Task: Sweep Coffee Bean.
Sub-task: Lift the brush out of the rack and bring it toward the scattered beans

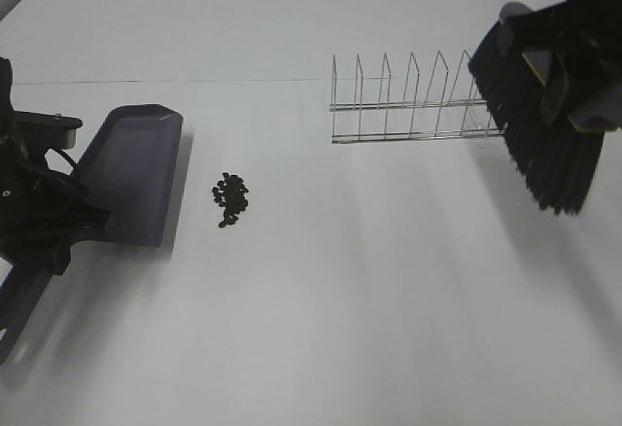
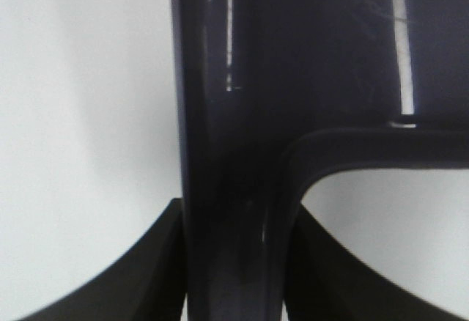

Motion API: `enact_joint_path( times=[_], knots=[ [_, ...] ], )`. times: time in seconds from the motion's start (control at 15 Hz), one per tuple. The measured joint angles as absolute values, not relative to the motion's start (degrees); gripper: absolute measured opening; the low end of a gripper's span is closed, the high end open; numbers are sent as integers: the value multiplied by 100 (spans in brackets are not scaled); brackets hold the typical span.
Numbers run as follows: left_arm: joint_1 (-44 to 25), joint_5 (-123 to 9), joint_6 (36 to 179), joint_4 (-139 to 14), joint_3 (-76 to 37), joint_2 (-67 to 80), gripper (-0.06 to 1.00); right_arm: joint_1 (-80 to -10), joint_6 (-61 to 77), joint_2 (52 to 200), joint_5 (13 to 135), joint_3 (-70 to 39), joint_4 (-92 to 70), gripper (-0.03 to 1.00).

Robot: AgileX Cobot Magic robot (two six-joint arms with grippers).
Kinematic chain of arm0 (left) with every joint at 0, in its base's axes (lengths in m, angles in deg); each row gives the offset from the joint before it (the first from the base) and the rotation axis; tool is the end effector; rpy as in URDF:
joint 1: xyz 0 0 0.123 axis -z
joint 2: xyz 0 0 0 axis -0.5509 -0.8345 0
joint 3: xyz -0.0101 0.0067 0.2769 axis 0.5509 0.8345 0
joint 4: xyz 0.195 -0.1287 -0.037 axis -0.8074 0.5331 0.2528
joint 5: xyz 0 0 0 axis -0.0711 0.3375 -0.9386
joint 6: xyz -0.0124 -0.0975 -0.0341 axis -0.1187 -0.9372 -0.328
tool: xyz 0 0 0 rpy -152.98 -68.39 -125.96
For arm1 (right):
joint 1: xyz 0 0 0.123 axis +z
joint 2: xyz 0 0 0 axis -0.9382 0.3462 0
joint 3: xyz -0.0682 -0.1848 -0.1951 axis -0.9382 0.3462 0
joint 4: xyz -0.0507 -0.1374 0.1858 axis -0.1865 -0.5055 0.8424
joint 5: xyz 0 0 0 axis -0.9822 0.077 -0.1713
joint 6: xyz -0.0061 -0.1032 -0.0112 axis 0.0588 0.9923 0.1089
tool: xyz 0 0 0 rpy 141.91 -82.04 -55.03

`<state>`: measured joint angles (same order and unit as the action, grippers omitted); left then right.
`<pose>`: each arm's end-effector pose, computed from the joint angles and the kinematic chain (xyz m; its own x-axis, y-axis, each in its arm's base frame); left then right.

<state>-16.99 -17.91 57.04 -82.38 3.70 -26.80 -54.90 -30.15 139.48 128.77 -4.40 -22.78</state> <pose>0.2902 -0.0773 0.1215 -0.9951 0.0851 -0.0508 0.0816 0.9944 0.0672 0.2751 0.0657 0.2704 -0.9683 -0.0173 -0.2491 -0.0161 0.9998 -0.0068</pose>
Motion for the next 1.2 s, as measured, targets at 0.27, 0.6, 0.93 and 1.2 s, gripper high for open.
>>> enact_joint_path(
  times=[0.27,0.6,0.93,1.2],
  knots=[
    [-1699,-1791,5710,-8238,370,-2680,33,-5490,-3141,13942,12505,110,-2175,28],
    [-1699,-1642,6002,-8376,284,-2680,33,-5490,-3130,14016,12510,116,-2117,28],
    [-1699,-1075,6002,-8771,-347,-2794,33,-5290,-3158,14486,12625,-193,-2433,28],
    [-1596,-656,6002,-8851,-719,-3115,33,-4270,-3737,15008,12974,-990,-3653,28]
  ],
)
